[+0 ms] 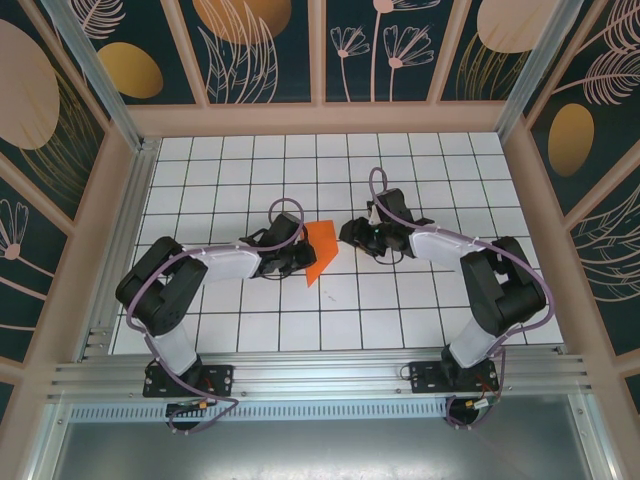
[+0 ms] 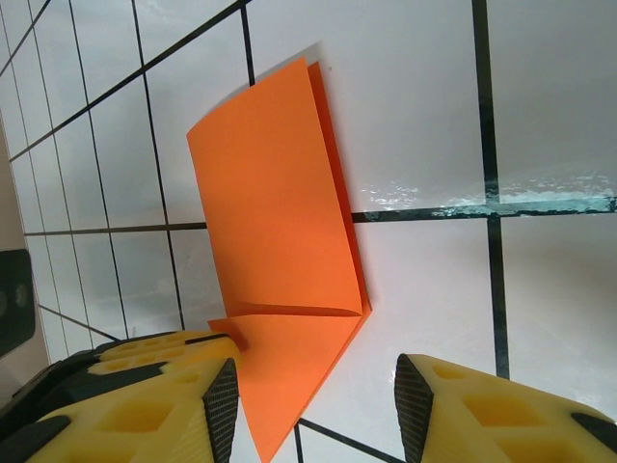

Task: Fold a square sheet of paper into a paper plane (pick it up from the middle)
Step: Third fold the triangle at the center of the table, then fourth fold the wing at the center of the table.

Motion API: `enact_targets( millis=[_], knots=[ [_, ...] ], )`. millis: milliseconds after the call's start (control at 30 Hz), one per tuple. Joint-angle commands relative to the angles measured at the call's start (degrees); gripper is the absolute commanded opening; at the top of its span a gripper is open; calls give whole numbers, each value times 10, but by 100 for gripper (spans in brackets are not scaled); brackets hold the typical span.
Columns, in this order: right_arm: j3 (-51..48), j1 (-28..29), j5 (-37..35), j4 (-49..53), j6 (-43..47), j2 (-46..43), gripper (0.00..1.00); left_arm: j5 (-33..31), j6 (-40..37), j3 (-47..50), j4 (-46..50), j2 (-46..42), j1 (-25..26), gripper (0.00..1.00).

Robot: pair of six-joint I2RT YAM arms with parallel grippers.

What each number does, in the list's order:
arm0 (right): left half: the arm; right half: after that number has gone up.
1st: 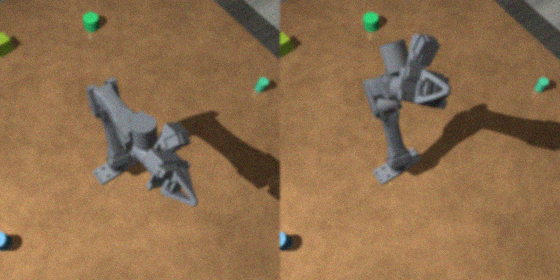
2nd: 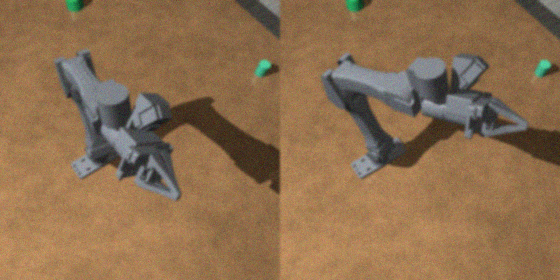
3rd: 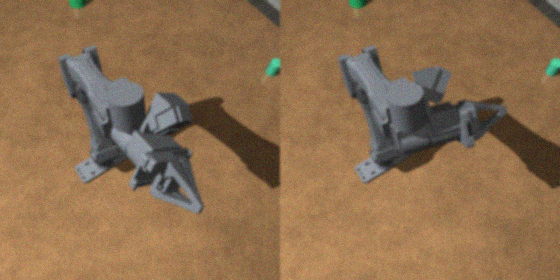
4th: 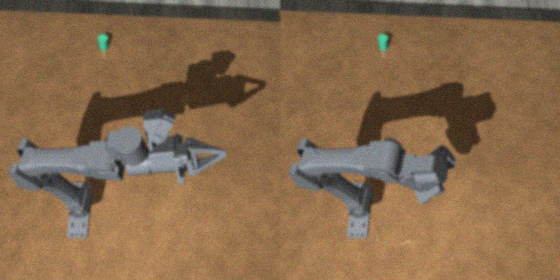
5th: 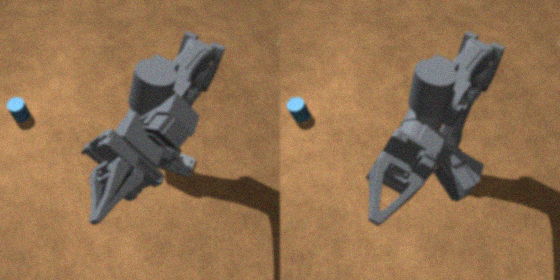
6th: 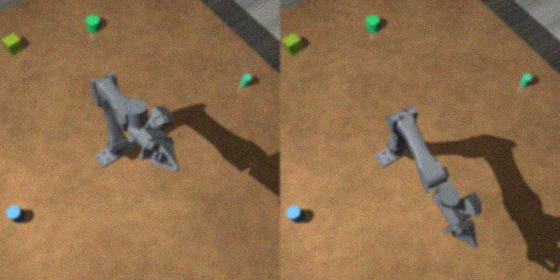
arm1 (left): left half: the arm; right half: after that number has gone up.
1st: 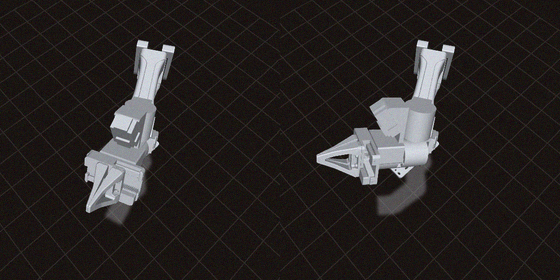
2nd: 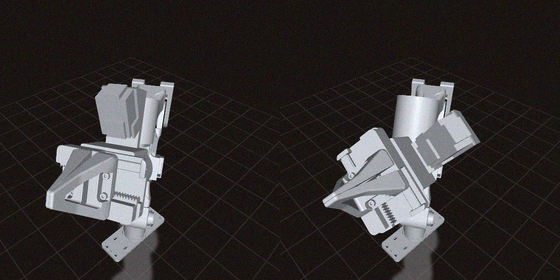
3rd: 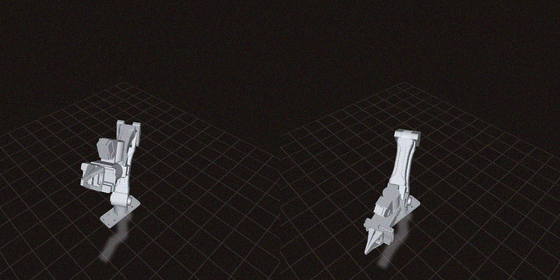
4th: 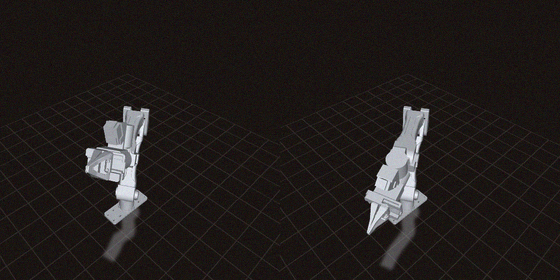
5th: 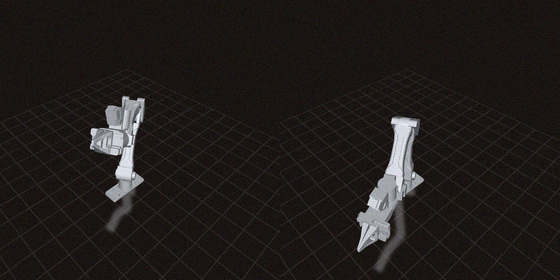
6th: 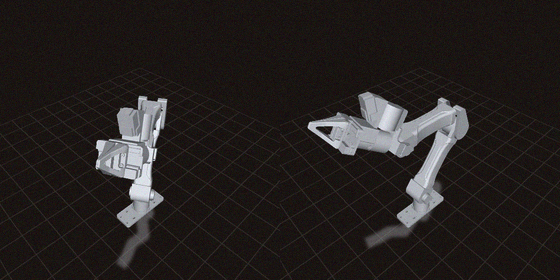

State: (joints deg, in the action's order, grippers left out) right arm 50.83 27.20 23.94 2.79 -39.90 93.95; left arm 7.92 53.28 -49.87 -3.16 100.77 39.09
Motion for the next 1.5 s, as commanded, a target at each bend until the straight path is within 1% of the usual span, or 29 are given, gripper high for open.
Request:
enact_targets(
  millis=[0, 67, 200, 433, 700, 1033, 1467],
  knots=[
    [0, -1, 21, -11, 12, 18, 50, -43, -8, -18, 33, 8, -1, 11],
    [7, 0, 31, -6, 20, 29, 47, -54, -7, -16, 38, 8, -1, 9],
    [25, 10, 49, 2, 33, 55, 41, -49, -6, -14, 38, 15, -1, 6],
    [58, 27, 55, 11, 33, 102, 38, -51, -7, -14, 48, 22, -1, 5],
    [73, 32, 45, 23, 26, 125, 38, -52, 0, -6, 48, 19, -1, 6],
    [79, 33, 43, 22, 9, 142, 38, -28, 22, 12, 18, 20, -1, 8],
    [74, 34, 80, -17, -15, 142, 36, -22, 19, 14, 17, 21, -1, 8]
  ],
)
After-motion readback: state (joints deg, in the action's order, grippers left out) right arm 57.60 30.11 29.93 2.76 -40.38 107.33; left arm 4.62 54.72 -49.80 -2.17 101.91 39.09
